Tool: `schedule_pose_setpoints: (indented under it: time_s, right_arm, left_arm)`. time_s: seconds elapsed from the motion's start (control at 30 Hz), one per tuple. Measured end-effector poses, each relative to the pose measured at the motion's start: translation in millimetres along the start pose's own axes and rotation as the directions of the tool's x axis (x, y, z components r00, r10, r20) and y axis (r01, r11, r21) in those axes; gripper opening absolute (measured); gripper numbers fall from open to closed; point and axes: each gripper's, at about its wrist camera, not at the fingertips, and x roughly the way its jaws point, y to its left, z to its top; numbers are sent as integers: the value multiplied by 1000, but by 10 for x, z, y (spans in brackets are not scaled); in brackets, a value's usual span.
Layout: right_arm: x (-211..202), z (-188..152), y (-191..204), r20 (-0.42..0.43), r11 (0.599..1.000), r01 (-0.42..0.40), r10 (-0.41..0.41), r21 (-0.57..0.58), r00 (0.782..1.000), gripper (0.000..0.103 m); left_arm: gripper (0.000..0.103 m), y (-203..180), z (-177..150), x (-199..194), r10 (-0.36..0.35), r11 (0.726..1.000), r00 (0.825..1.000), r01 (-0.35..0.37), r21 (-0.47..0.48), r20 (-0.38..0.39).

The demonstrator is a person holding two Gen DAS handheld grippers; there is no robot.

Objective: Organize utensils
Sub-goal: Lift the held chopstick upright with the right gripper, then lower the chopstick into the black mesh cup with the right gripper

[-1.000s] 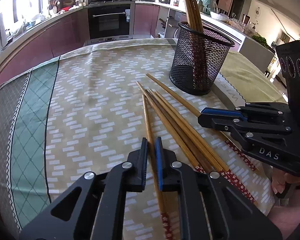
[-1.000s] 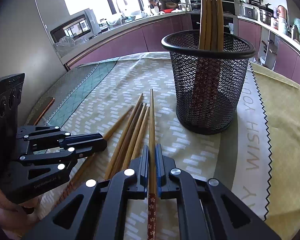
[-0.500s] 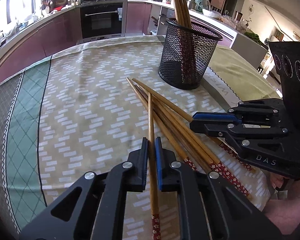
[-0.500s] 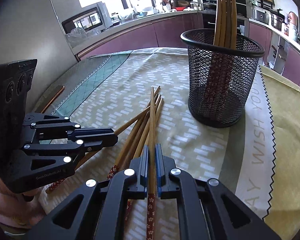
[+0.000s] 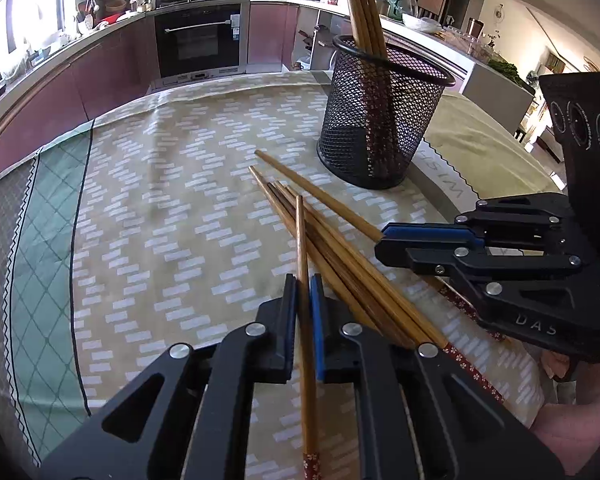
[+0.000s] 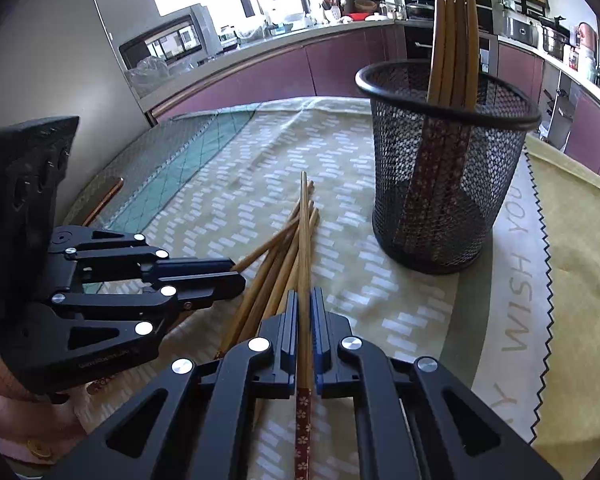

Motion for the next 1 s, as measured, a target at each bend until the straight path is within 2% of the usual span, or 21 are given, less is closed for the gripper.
schedule_pose_setpoints:
  time_s: [0.1,0.3,0.67,1.0]
  right_arm:
    - [-139,15,-8,43,1000,7,-7,-4,999,6]
    - [-481,82,-66,129,1000,16,-14,-18,992,6]
    - [-926,207,-177,252,1000,19,-18,-3,967,6]
    - [-1188,403,-239,339,1000,30,-30,4,940,6]
  left_arm:
    - [7,17,12,-58,-8,1000,1000,8,-10,13]
    - [7,41,138,-390,-66,998,993,67,-9,96]
    - [7,26,431,-1001,-153,988,956,153,20,250]
    - [7,18,679,-1318,-184,982,918,184,33,351]
